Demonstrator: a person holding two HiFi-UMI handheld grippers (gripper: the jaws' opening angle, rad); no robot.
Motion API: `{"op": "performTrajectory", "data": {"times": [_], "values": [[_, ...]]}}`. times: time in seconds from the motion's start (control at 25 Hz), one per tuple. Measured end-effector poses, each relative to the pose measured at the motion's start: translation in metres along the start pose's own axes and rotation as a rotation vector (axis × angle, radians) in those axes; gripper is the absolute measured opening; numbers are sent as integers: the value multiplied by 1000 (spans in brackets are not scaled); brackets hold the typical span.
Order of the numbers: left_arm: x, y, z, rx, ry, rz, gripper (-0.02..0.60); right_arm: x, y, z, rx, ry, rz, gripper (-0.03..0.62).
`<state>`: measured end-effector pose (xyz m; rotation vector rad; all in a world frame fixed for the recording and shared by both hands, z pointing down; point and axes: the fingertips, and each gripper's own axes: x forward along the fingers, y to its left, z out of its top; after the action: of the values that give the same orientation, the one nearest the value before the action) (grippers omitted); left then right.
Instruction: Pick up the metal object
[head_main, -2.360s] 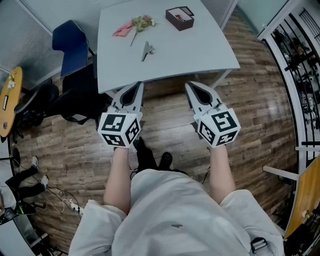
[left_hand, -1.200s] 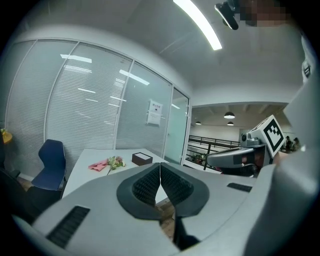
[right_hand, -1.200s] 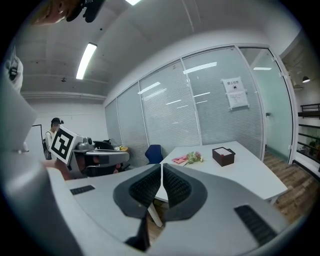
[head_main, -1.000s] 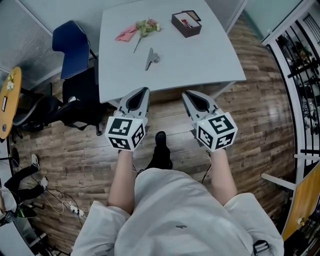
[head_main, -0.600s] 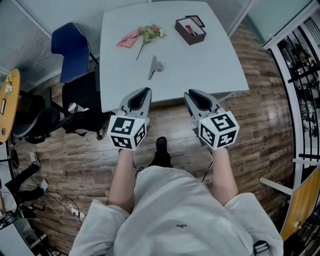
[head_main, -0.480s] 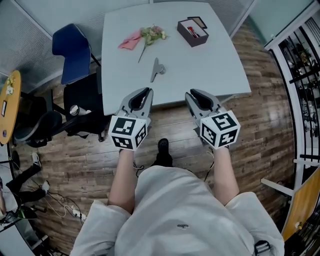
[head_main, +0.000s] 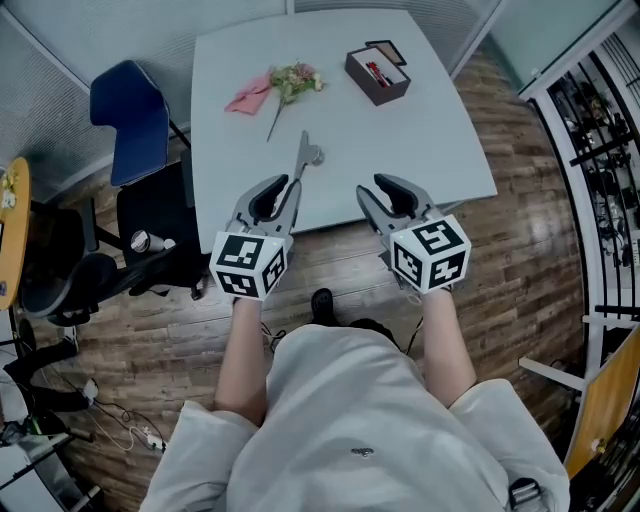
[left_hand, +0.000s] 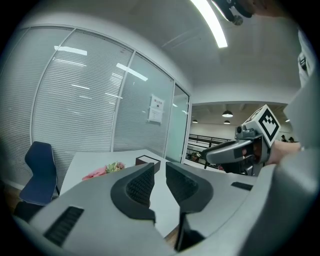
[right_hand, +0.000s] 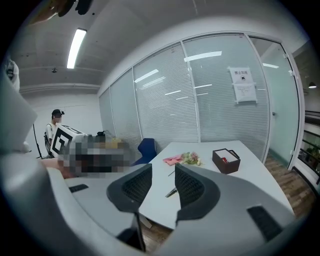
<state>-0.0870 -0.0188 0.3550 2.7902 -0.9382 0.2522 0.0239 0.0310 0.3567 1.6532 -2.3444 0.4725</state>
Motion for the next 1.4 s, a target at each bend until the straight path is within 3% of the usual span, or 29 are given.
{"op": "performTrajectory", "data": {"times": [0.52,0.84,1.4], "values": [[23,22,15,-39,-33,-8,129,34,-22,12,-11,23,-14,170],[43,32,2,-89,-4,24,146,61,-38,12,-7,34,44,190],[94,75,-7,-149,60,151,170,133,-78,23,-49,55,215,226]]}}
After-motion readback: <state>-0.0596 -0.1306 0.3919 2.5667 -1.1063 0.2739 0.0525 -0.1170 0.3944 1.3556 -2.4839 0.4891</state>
